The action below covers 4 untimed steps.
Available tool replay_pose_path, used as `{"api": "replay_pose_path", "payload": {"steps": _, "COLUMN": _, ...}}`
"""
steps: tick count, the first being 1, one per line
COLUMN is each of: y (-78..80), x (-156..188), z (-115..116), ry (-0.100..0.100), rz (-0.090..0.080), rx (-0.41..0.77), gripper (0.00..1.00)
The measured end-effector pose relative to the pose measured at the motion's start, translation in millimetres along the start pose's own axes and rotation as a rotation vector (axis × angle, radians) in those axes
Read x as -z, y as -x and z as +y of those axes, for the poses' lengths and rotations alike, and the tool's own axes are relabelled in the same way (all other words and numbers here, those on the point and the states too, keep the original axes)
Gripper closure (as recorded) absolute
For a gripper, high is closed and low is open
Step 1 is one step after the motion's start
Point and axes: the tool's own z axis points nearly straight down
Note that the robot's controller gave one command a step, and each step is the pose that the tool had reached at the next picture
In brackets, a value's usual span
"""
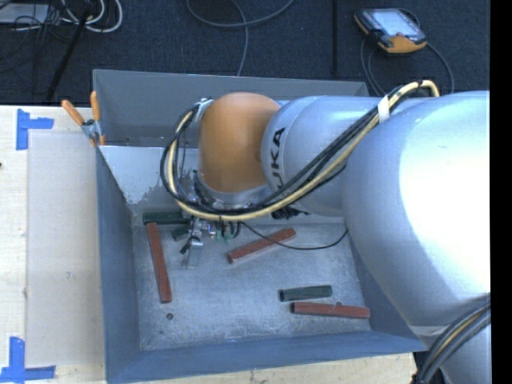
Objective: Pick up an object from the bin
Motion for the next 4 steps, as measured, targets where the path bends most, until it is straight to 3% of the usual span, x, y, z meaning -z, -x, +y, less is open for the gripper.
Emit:
{"api": "replay_pose_path", "payload": {"steps": 1, "y": -0.9, "x": -17, "z": 4, "ry": 0.000, "rz": 0.004, "rx": -0.106, "gripper": 0.00}}
{"api": "replay_pose_path", "payload": {"steps": 2, "y": 7.0, "x": -25, "z": -26, "ry": 0.002, "rz": -0.001, "rx": -0.242, "gripper": 1.00}}
{"api": "replay_pose_path", "payload": {"steps": 3, "y": 7.0, "x": -25, "z": -26, "ry": 0.002, "rz": -0.001, "rx": -0.243, "gripper": 1.00}}
{"api": "replay_pose_path", "payload": {"steps": 4, "y": 1.8, "x": 21, "z": -25, "ry": -0.003, "rz": 0.009, "rx": -0.254, "gripper": 1.00}}
